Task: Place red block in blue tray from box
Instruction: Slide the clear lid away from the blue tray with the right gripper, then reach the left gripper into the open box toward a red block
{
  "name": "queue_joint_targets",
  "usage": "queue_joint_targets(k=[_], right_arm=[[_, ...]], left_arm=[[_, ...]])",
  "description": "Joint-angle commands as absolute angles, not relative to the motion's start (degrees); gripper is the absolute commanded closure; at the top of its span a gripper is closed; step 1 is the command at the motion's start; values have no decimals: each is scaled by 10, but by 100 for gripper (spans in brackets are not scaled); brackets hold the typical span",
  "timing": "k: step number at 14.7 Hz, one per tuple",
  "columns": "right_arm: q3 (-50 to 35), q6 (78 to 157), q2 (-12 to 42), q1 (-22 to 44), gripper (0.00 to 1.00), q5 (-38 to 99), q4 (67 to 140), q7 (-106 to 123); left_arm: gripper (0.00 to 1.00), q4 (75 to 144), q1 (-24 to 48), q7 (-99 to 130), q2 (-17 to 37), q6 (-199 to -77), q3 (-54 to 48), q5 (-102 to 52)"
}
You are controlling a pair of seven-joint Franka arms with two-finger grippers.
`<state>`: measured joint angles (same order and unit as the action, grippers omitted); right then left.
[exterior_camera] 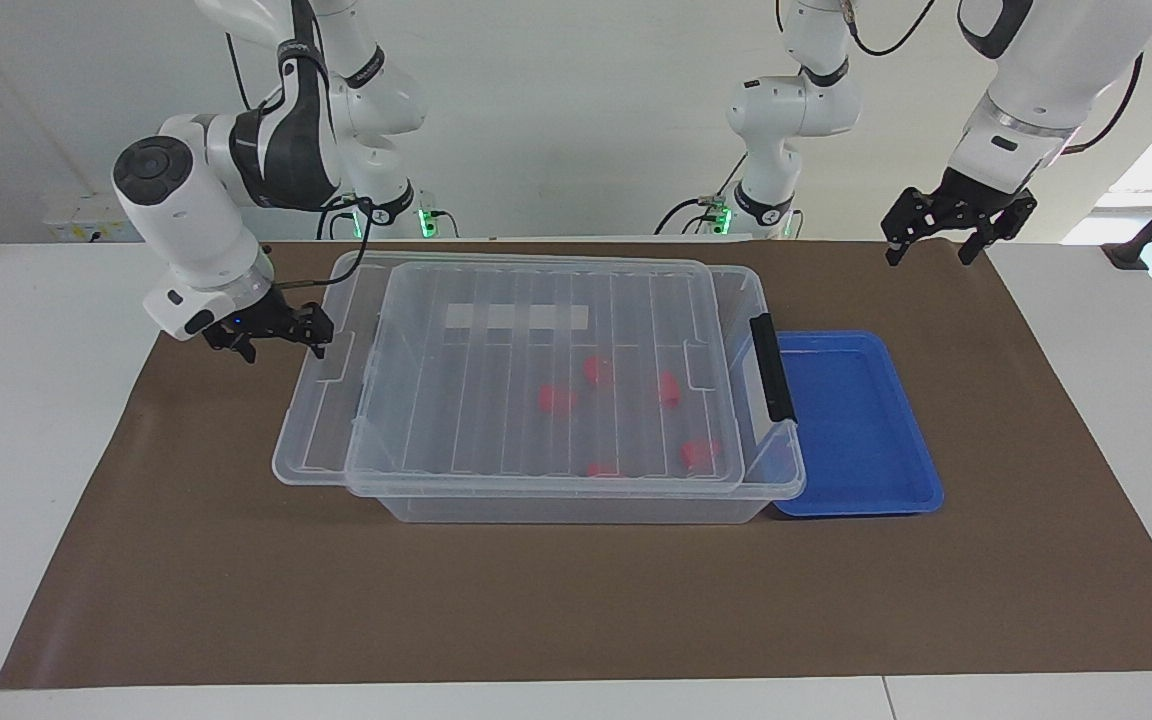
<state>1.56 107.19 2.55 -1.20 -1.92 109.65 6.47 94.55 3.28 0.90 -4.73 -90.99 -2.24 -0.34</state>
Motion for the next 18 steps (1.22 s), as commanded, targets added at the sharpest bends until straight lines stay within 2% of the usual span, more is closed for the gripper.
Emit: queue_joint_targets(k=[1,7,11,18], right_arm=[[30,1084,14,-18,0,-31,1108,97],[56,1085,15,-18,0,-41,1105,120],[71,1085,17,-18,0,-43,1100,141],[84,1083,23,-20,0,-51,1090,163]], left_arm=[[0,973,42,11,-69,-926,-18,4],[0,974,57,28,-73,-927,-18,4],[0,1028,108,63,-87,-966,-18,4],[0,1114,217,266,-68,-1095,-18,4]])
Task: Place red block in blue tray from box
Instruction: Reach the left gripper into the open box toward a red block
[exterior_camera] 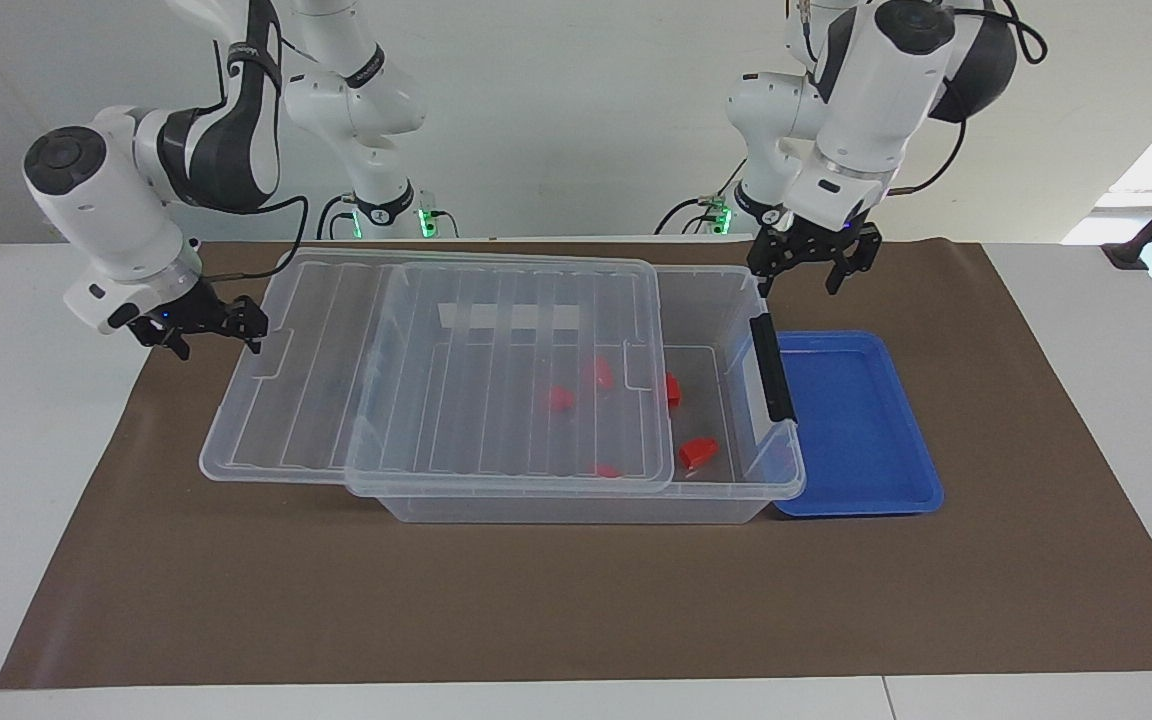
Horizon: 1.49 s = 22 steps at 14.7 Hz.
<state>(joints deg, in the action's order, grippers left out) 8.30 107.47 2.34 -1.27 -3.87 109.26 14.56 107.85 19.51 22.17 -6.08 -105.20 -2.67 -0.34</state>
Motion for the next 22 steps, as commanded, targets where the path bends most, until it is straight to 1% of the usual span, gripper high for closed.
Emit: queue_joint_targets(k=[1,3,7,13,18,22], right_arm=[[84,1083,25,-27,0,-51,1089,170],[85,1083,25,-34,0,-51,1086,187],[99,1085,25,-33,0,-51,1085,205],[105,1085,25,-33,0,-51,1085,213],[105,1085,25,-33,0,-51,1085,212],[105,1081,26,-31,0,-49,1082,205]], left_arm=[[0,1129,225,286,-67,-1113,-19,4],[0,1147,246,318,-50,-1136,-19,4],[0,1150,263,333,-12,-1161,-19,5],[0,1159,288,393,30,-1208,-18,6],[0,1205,289,392,47,-1297,-20,6],[0,1221,308,392,84,-1353,-19,6]])
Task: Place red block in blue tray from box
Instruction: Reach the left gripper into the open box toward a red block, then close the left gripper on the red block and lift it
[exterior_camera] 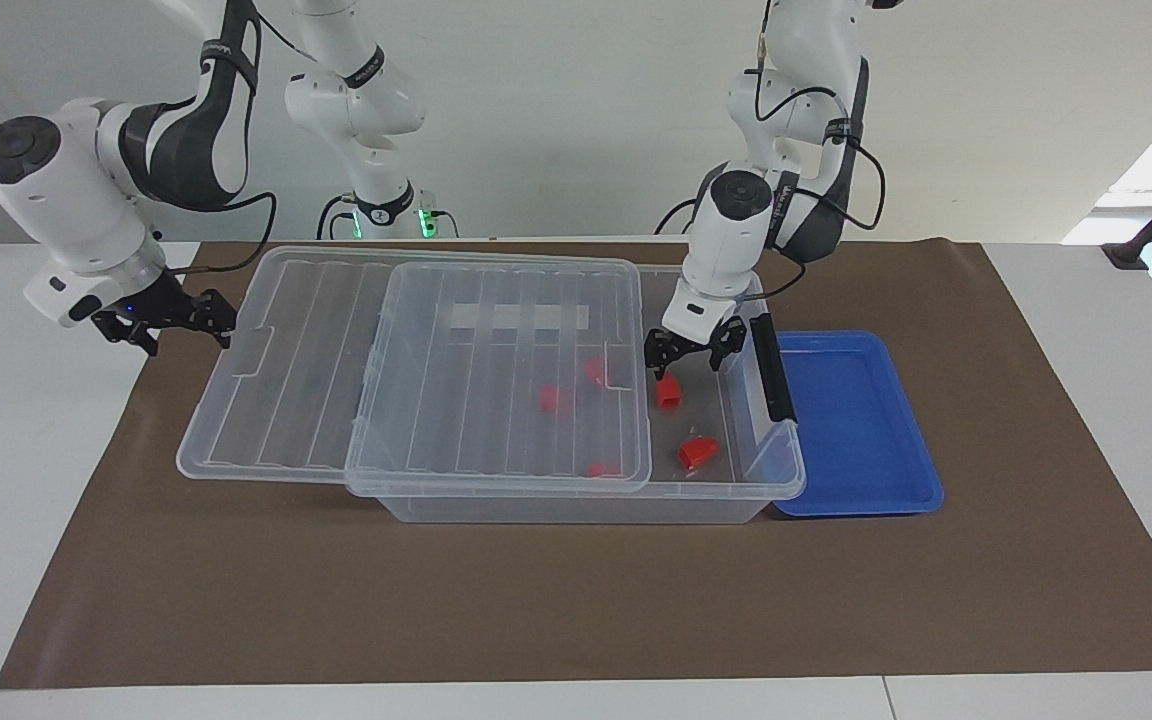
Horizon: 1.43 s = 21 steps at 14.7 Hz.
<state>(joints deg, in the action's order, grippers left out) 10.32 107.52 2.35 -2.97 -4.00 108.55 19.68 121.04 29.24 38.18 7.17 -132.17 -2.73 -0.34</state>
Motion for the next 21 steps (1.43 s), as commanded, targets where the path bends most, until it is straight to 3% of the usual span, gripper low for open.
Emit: queue_joint_targets(k=[1,4,7,8,9,10,15,21], right_arm=[[104,1076,26,-30,0,-48,1076,204],[102,1063,34,-27,0,-48,1058,204],[99,1059,40,-27,0,-47,1048,200],[98,1052,40,-26,0,-44,1042,200],[97,1045,43,-26,0,-41,1035,195],[96,1041,45,-26,0,-40,1030,184],[69,994,59,-23,0,-40,979,142],[55,977,54,-23,0,-38,965,129]], left_arm=[[0,1220,309,392,95,-1358,-19,6],[0,1222,317,388,109,-1368,-19,6],[14,1229,317,386,107,-1370,-19,6],[23,1230,317,386,107,-1370,-19,6],[42,1230,317,388,107,-1369,-19,6],[99,1234,319,396,105,-1365,-19,6],[100,1233,321,416,94,-1354,-18,6],[100,1215,308,412,-2,-1225,-15,6]])
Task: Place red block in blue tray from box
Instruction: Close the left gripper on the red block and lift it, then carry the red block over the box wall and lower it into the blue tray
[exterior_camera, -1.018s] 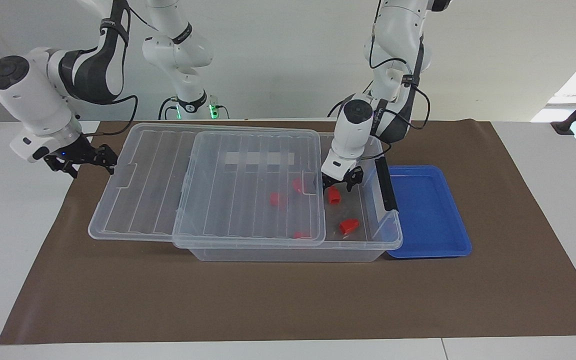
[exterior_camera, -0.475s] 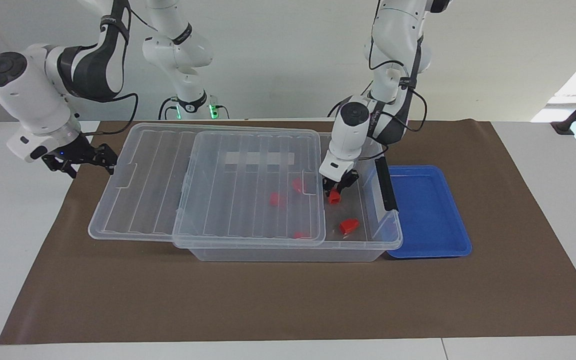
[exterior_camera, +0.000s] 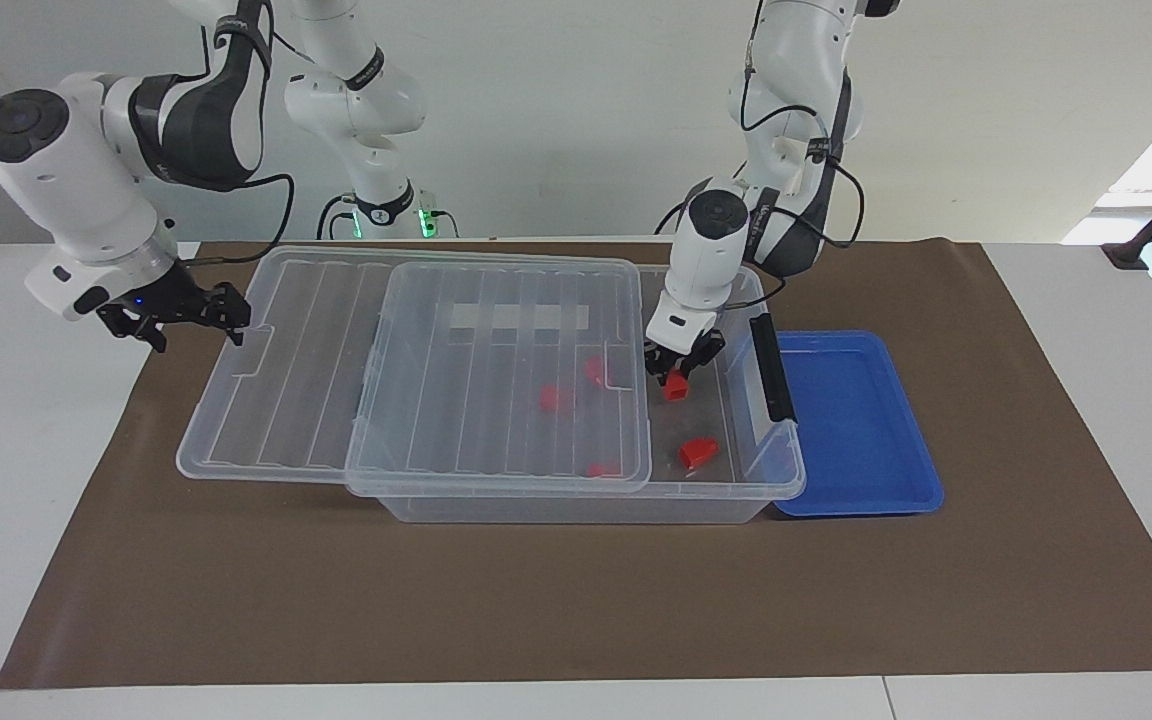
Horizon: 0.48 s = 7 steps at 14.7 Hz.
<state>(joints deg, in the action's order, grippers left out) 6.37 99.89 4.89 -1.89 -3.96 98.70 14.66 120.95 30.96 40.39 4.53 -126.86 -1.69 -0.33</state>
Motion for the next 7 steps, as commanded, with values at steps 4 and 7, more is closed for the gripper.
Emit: queue_joint_targets(k=[4,7], right_arm=[[54,968,54,-23,0,-39,963,121],[54,957,46,-24,0,-39,962,121]], left_arm=[[100,1173,286,397,-48,-1159,-13,11],[100,1172,255,350,-74,-1136,-12,11]])
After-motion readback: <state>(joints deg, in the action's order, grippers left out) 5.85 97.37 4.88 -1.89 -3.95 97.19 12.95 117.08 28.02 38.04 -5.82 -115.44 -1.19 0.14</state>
